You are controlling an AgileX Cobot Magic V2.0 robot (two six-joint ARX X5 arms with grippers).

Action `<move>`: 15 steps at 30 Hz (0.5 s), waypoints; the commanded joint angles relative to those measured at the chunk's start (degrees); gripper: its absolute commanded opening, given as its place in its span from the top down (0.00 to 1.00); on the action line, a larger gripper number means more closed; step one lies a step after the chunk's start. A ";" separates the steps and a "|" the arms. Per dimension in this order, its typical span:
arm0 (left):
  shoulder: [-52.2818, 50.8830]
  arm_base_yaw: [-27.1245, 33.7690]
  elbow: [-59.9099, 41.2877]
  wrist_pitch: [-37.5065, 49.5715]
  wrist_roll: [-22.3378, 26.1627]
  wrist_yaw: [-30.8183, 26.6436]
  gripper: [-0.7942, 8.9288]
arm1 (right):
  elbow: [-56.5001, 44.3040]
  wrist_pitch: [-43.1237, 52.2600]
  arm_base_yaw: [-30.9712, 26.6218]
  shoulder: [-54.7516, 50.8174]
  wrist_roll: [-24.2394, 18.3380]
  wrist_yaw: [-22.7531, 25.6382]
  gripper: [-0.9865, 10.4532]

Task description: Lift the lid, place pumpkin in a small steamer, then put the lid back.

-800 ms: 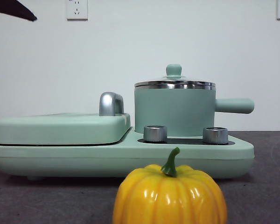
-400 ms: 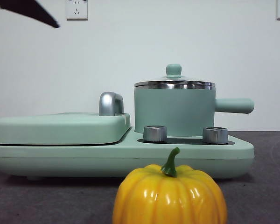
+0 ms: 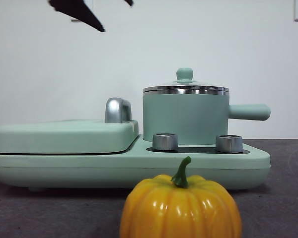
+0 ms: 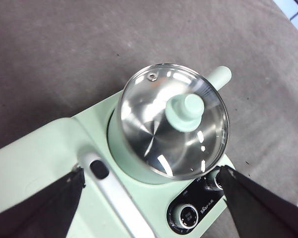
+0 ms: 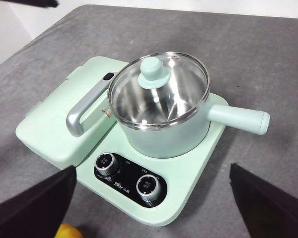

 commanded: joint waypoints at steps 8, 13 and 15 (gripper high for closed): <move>19.41 -4.42 27.47 -16.13 1.42 -0.68 0.47 | 0.81 0.35 0.09 0.26 0.07 -0.35 0.48; 24.83 -7.17 31.41 -17.49 1.81 -3.87 0.47 | 0.81 0.44 0.09 0.26 0.07 -0.35 0.48; 25.94 -8.35 31.41 -16.37 1.79 -5.07 0.47 | 0.81 0.50 0.09 0.26 0.04 -0.35 0.48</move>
